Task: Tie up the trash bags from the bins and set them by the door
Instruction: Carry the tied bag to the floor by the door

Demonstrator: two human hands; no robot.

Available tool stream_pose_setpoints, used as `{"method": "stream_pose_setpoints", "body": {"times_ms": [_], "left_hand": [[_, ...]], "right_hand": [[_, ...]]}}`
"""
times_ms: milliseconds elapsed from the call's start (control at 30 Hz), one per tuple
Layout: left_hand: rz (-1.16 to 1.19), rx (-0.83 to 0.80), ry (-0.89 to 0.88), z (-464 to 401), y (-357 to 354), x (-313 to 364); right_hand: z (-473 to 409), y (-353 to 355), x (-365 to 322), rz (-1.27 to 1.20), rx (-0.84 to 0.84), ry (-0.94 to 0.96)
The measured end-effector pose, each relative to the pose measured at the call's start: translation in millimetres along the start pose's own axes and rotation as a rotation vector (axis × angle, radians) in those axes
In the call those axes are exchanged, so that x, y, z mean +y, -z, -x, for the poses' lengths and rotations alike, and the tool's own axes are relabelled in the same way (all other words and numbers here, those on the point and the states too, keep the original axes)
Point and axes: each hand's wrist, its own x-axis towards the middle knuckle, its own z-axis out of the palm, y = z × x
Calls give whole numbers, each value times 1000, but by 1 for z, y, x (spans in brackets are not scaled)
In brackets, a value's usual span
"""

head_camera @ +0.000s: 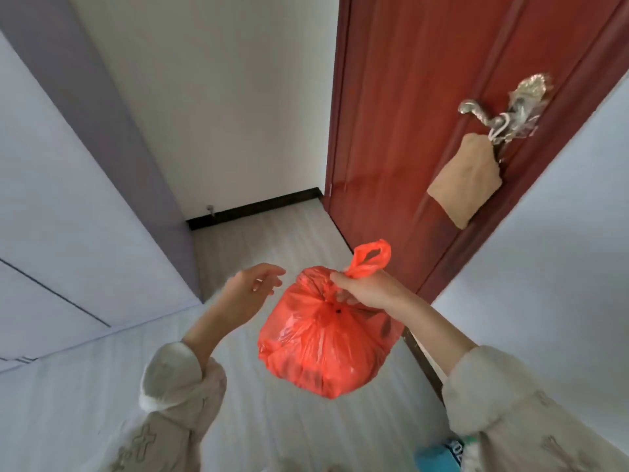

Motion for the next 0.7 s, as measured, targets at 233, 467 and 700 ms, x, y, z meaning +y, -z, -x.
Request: {"method": "stream_pose_setpoints", "body": {"times_ms": [233,467,700], "left_hand": [[16,53,130,-151,33,-29],[-19,36,185,-331,76,-78],[-7,21,255,-477,108,-100]], "right_hand": [[-172,43,-49,-93,-82,-37],[-356,71,-95,-103,-133,-82],[-502,108,-139,-163,-111,-130]]}}
